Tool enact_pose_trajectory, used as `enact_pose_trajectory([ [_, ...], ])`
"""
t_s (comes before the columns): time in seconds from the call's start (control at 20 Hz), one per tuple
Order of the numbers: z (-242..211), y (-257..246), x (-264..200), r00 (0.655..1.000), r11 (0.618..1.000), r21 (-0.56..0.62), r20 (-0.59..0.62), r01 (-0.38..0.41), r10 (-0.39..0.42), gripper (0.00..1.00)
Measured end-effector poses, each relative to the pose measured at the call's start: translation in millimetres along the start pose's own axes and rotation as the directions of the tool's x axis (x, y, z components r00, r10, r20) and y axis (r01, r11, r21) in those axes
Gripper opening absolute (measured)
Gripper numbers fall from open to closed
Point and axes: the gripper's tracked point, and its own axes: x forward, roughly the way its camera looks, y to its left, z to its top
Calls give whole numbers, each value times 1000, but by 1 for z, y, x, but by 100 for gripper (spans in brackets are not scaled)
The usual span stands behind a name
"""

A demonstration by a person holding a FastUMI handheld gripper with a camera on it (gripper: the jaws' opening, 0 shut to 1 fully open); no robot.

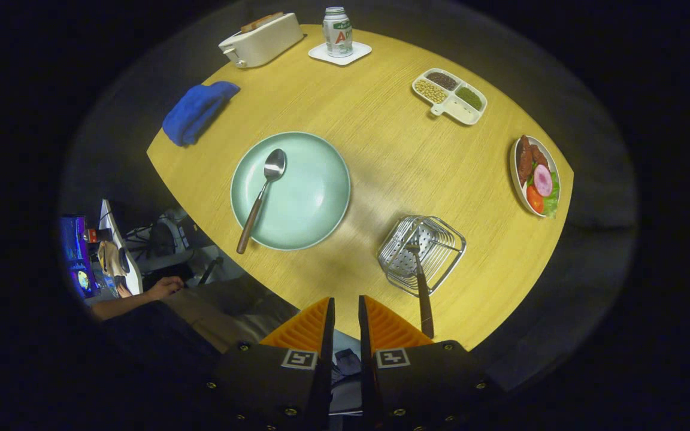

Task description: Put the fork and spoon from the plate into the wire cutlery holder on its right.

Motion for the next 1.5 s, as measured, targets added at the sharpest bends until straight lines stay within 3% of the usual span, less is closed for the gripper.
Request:
enact_pose_trajectory([
  [0.85,40,116,50,987,987,-35,14,-157,157,21],
  [1.25,51,141,84,990,991,-3,30,-135,135,21],
  [1.5,60,147,109,987,983,92,28,-158,156,21],
])
